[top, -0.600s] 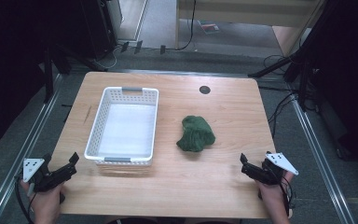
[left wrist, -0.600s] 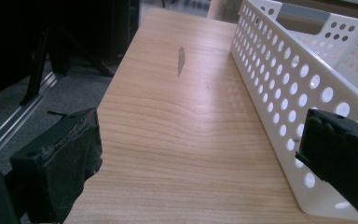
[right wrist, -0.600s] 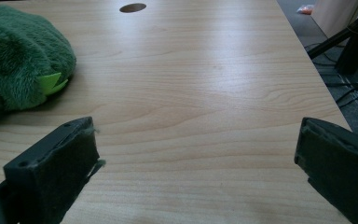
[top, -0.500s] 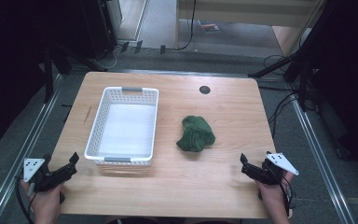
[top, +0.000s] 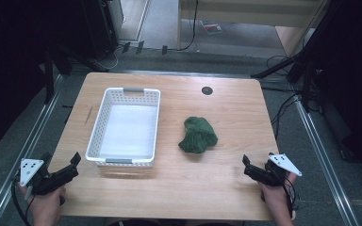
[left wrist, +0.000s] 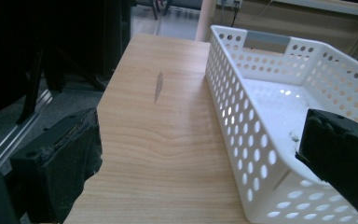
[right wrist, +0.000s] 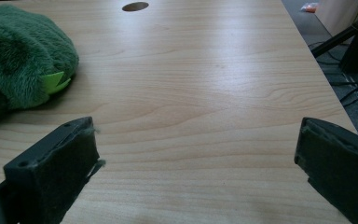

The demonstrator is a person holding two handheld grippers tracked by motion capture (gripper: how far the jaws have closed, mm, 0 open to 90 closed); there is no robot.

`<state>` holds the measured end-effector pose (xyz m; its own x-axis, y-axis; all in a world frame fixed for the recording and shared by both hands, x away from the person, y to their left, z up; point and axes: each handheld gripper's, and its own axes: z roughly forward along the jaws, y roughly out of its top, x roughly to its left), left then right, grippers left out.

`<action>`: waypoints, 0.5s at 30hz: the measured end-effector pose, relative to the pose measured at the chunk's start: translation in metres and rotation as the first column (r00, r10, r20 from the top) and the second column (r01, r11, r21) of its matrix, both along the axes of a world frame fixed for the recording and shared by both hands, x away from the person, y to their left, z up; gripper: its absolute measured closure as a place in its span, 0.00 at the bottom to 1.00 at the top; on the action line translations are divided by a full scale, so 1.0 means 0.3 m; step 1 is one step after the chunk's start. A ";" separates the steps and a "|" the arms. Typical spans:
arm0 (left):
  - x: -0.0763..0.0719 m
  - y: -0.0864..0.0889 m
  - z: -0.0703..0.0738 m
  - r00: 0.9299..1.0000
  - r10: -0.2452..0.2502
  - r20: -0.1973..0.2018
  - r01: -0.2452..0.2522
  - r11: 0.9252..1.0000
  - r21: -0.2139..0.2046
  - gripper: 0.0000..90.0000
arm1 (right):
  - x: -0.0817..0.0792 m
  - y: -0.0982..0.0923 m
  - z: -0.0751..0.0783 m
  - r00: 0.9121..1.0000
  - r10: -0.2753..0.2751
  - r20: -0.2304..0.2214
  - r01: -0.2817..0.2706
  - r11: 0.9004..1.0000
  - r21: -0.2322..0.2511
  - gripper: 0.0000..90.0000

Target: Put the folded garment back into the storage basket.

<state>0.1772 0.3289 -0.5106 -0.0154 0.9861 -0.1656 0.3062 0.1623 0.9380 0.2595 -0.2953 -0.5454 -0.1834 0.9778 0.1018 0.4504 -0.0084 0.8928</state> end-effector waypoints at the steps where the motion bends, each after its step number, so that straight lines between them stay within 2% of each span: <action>1: 0.001 -0.005 0.009 1.000 0.005 -0.004 -0.005 1.000 0.000 0.00 | 0.000 0.000 0.000 1.000 0.001 -0.001 -0.001 1.000 0.000 0.00; 4: 0.002 -0.015 0.024 1.000 0.002 -0.007 -0.002 1.000 0.000 0.00 | 0.001 0.000 0.000 1.000 0.001 -0.001 -0.001 1.000 0.000 0.00; 8: 0.001 -0.047 0.059 1.000 -0.025 0.003 0.025 1.000 0.017 0.00 | 0.002 0.000 0.000 1.000 0.003 -0.001 -0.003 1.000 -0.003 0.00; 9: 0.002 -0.066 0.076 0.999 -0.032 -0.006 0.033 0.999 0.028 0.00 | 0.002 0.000 -0.001 1.000 0.002 -0.002 -0.002 1.000 -0.003 0.00; 15: 0.002 -0.119 0.123 0.998 -0.056 -0.019 0.056 0.998 0.023 0.01 | 0.003 0.001 0.000 1.000 0.001 -0.005 -0.001 1.000 -0.005 0.00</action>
<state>0.1779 0.2933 -0.4737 0.0369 0.9891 -0.1427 0.3314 0.1226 0.9355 0.2604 -0.2950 -0.5455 -0.1843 0.9779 0.0982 0.4547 -0.0037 0.8906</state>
